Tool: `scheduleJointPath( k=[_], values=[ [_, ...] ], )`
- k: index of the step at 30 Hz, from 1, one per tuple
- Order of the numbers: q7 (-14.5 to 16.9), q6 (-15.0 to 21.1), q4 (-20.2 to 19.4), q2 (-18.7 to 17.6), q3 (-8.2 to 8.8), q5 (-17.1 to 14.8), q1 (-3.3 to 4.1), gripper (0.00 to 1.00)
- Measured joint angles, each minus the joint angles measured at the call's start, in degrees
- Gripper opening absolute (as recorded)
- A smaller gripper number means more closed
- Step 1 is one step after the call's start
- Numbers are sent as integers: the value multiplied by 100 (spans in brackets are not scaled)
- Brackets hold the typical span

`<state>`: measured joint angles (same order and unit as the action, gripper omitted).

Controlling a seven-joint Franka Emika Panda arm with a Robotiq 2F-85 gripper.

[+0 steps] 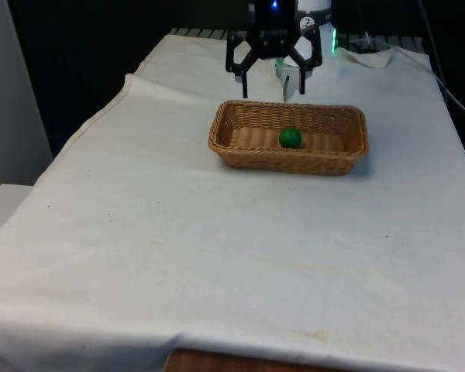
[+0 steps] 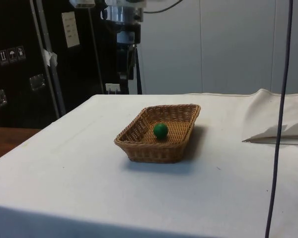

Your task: Pick up the ball and place it into the basket.

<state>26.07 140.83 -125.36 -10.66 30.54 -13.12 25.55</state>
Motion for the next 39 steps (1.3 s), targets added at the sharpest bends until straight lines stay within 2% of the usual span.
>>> scheduleJointPath(
  k=[12,18,22,27,39],
  values=[
    [0,-143,338,-223,86,292,0,100],
    [-17,-476,831,-470,143,321,0,100],
    [-86,-590,985,-527,155,332,0,100],
    [-338,-808,1129,-487,172,430,0,100],
    [-739,-1054,1255,-350,183,447,0,100]
  ],
)
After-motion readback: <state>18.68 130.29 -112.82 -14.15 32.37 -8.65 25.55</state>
